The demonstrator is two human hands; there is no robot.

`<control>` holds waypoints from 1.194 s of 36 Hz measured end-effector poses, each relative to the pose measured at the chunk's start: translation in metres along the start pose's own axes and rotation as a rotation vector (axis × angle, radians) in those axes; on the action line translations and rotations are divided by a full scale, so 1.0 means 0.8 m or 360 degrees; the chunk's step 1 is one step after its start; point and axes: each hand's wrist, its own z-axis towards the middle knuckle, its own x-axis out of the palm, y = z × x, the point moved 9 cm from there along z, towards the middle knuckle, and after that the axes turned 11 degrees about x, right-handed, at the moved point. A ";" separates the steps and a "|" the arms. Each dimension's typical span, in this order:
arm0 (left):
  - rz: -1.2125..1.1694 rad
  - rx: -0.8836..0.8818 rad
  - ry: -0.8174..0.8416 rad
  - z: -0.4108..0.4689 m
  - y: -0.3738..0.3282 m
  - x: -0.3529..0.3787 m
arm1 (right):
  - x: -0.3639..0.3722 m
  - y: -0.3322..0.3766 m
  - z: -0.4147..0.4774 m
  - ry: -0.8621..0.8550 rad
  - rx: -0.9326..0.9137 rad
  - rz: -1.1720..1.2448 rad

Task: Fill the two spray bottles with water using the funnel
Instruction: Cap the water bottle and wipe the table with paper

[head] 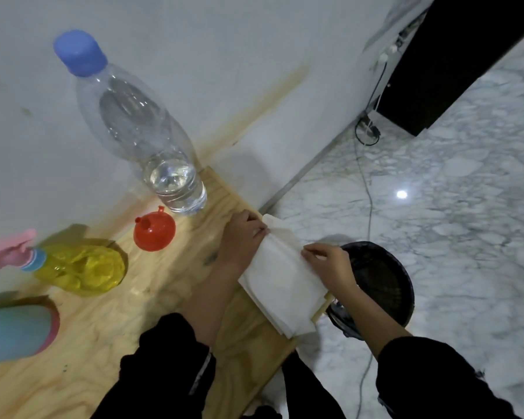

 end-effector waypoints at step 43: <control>0.0132 -0.0132 -0.1021 -0.320 -0.055 -0.407 | 0.088 0.350 -0.294 0.0587 -0.1430 -0.0063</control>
